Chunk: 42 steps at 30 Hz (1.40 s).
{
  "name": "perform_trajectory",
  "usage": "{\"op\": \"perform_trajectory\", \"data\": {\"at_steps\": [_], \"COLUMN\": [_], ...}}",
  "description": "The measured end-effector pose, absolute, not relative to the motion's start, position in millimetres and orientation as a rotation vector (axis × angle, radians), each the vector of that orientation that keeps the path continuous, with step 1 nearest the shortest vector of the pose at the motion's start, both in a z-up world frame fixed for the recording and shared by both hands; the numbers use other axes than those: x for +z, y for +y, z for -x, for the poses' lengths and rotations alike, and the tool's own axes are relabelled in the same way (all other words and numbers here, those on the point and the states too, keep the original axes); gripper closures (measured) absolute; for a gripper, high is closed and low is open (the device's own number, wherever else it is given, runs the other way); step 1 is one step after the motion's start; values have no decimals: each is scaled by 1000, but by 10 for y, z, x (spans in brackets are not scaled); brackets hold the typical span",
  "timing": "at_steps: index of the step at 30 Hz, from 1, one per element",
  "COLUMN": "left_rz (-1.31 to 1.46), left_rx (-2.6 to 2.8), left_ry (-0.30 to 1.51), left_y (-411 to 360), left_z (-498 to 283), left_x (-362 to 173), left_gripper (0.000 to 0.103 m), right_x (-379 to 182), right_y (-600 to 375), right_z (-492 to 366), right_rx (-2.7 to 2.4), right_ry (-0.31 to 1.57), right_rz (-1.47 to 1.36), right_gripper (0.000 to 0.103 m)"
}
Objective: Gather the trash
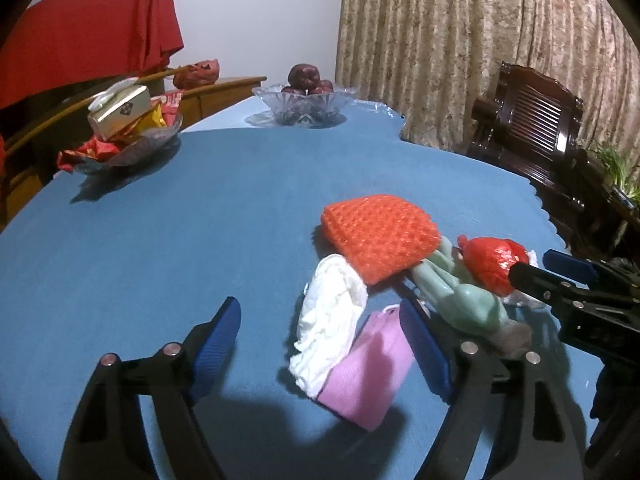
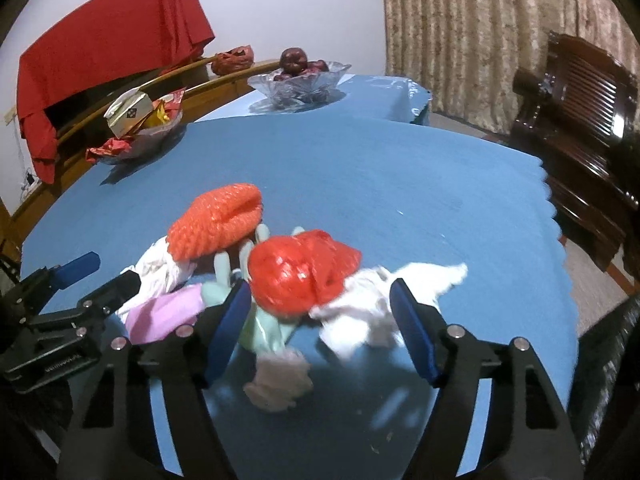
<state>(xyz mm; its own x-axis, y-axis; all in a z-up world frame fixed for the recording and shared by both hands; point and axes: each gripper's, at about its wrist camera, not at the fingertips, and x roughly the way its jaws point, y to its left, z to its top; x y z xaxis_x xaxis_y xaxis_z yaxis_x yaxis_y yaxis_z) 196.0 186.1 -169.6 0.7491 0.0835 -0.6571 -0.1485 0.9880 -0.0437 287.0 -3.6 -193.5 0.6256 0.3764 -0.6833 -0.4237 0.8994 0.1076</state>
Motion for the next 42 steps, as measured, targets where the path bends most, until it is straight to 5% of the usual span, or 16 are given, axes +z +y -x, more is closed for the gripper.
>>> {"op": "perform_trajectory", "data": {"at_steps": [6, 11, 14, 42], "left_rz": [117, 171, 186, 125], "left_rx": [112, 60, 52, -32], "left_ry": [770, 810, 801, 629], "left_y": [1917, 1940, 1952, 1398], "left_z": [-2113, -2190, -2158, -1509], "left_x": [-1843, -1916, -1902, -804], "left_gripper": [34, 70, 79, 84], "right_x": [-2075, -2040, -1982, -1006], "right_y": [88, 83, 50, -692], "right_z": [-3003, -2965, -2910, -2012], "right_rx": [505, 546, 552, 532], "right_ry": [815, 812, 799, 617], "right_rz": [85, 75, 62, -15], "right_gripper": [59, 68, 68, 70]}}
